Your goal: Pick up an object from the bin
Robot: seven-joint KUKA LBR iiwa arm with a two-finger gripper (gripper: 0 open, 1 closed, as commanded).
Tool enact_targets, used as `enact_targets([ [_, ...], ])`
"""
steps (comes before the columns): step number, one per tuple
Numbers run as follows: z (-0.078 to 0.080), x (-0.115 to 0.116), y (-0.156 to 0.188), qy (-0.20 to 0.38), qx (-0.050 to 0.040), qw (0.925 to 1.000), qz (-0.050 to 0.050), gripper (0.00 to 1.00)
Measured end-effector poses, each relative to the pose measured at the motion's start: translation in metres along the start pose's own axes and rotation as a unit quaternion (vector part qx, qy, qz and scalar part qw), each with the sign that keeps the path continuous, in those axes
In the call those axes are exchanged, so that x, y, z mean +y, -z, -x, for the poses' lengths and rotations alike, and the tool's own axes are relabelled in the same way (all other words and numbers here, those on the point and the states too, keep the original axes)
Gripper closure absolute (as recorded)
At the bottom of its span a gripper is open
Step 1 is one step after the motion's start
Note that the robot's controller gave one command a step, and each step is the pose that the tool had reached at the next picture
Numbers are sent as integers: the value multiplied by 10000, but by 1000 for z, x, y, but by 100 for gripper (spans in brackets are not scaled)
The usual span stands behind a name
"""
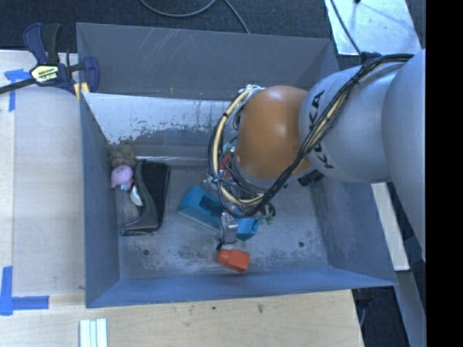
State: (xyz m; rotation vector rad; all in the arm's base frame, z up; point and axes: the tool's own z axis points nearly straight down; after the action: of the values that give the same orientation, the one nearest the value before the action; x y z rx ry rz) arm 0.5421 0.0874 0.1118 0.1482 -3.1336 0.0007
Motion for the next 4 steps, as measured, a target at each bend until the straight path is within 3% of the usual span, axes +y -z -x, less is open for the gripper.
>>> enact_targets([
  [1,13,9,-41,-756,-70,9971,12,100],
  [3,12,9,-40,-769,-69,9970,12,100],
  [4,-4,21,-41,686,-101,9976,-8,100],
])
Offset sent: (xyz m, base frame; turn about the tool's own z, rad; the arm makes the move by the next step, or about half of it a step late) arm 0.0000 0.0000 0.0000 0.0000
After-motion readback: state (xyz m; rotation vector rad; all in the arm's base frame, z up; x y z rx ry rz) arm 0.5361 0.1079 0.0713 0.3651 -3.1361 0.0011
